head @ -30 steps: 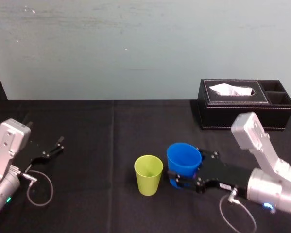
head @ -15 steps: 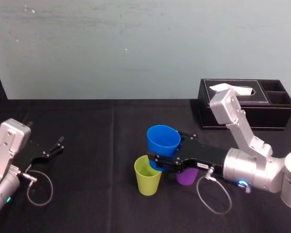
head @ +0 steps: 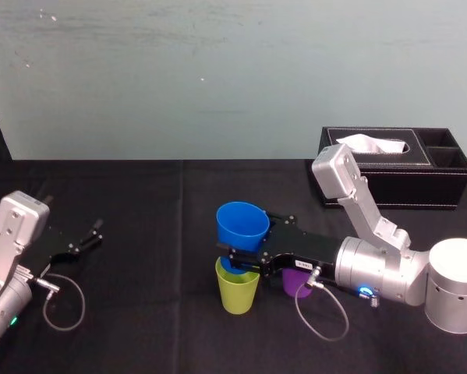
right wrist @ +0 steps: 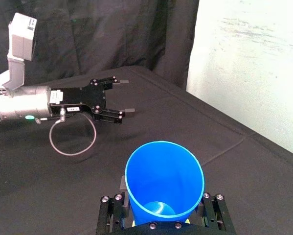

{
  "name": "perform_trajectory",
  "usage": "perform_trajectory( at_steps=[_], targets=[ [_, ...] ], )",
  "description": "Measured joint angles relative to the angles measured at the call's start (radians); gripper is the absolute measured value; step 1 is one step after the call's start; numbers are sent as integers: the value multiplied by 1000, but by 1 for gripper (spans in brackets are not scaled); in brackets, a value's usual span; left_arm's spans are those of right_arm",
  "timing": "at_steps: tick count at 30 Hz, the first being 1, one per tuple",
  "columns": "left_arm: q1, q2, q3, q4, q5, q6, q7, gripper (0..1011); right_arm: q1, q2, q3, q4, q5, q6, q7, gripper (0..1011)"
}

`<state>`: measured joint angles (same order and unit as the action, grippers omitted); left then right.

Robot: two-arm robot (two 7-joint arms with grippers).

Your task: Stack the three plastic cups sequentially using one hand.

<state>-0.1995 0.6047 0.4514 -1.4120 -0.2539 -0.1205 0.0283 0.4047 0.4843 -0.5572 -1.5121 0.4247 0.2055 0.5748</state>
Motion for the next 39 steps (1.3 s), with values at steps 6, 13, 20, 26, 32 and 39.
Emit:
perform_trajectory(
  at_steps=[6, 13, 20, 26, 32, 39],
  targets=[
    [0, 0, 0, 0, 0, 0, 0, 1000, 10, -3, -12, 18, -5, -5, -5, 730],
    [0, 0, 0, 0, 0, 0, 0, 1000, 15, -2, -20, 27, -8, -10, -5, 730],
    [0, 0, 0, 0, 0, 0, 0, 1000, 22, -5, -28, 38, -16, -13, -4, 729],
    [0, 0, 0, 0, 0, 0, 0, 1001, 28, -8, -34, 48, -25, -14, -4, 729],
    [0, 0, 0, 0, 0, 0, 0, 1000, 30, -10, -38, 55, -34, -14, -5, 730],
    [0, 0, 0, 0, 0, 0, 0, 1000, 35, -15, -43, 68, -44, -14, -4, 730]
  ],
)
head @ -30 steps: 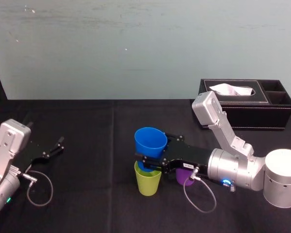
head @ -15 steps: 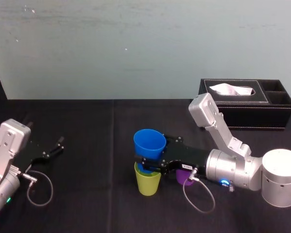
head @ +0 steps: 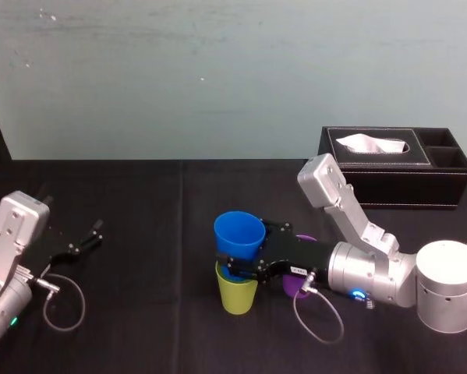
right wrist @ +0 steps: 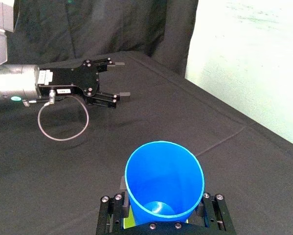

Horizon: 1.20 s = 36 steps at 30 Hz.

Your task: Stack the three plastic cups sequentially using one hand.

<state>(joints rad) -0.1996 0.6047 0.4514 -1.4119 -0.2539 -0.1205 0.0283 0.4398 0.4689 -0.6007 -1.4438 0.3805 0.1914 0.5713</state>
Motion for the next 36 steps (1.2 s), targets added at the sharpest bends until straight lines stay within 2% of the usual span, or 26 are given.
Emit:
perform_trajectory(
  at_steps=[18, 29, 36],
  targets=[
    [0, 0, 0, 0, 0, 0, 0, 1000, 8, -17, -8, 37, -16, -4, 9, 729],
    [0, 0, 0, 0, 0, 0, 0, 1000, 7, -16, -7, 36, -16, -4, 8, 729],
    [0, 0, 0, 0, 0, 0, 0, 1000, 6, -16, -7, 34, -15, -4, 8, 880]
  ],
)
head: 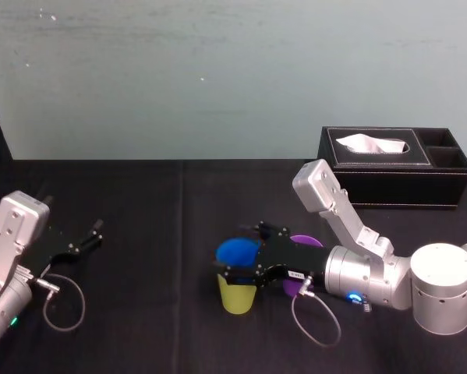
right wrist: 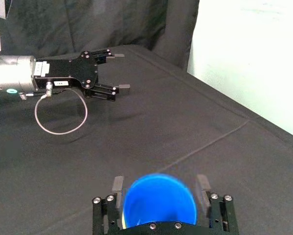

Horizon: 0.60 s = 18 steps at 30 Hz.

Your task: Stack the three plastic cups sequentially using one hand.

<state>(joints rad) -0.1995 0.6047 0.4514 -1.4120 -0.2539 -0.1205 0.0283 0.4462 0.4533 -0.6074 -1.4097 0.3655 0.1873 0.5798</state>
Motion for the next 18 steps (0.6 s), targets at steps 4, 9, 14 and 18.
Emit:
perform_trajectory(
  at_steps=[4, 9, 14, 18],
  targets=[
    [0, 0, 0, 0, 0, 0, 0, 1000, 0, 0, 0, -1, 1, 0, 0, 985],
    [0, 0, 0, 0, 0, 0, 0, 1000, 0, 1, 0, -1, 1, 1, 0, 1003],
    [0, 0, 0, 0, 0, 0, 0, 1000, -1, 1, 1, -2, 1, 0, 0, 1003],
    [0, 0, 0, 0, 0, 0, 0, 1000, -14, 5, 25, -22, 10, -20, -12, 1003]
  ],
)
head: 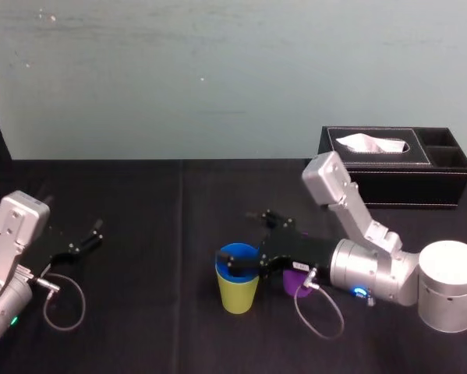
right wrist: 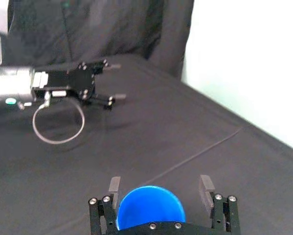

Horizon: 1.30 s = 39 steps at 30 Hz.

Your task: Stack the three plastic cups sequentially using one hand.

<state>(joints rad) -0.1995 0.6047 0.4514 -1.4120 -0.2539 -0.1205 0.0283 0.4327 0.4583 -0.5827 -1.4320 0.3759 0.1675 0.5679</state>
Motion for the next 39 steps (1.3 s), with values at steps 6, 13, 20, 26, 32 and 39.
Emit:
perform_trajectory(
  at_steps=[6, 13, 20, 26, 32, 39],
  targets=[
    [0, 0, 0, 0, 0, 0, 0, 1000, -29, 22, 36, -57, 4, -3, -37, 1003],
    [0, 0, 0, 0, 0, 0, 0, 1000, -117, 76, 88, -160, 11, 40, -96, 1003],
    [0, 0, 0, 0, 0, 0, 0, 1000, -257, 146, 161, -261, 30, 72, -156, 1003],
    [0, 0, 0, 0, 0, 0, 0, 1000, -380, 182, 235, -319, 53, 70, -199, 1003],
    [0, 0, 0, 0, 0, 0, 0, 1000, -454, 198, 278, -349, 54, 71, -220, 1003],
    [0, 0, 0, 0, 0, 0, 0, 1000, -459, 187, 276, -333, 13, 92, -231, 1003]
  ],
)
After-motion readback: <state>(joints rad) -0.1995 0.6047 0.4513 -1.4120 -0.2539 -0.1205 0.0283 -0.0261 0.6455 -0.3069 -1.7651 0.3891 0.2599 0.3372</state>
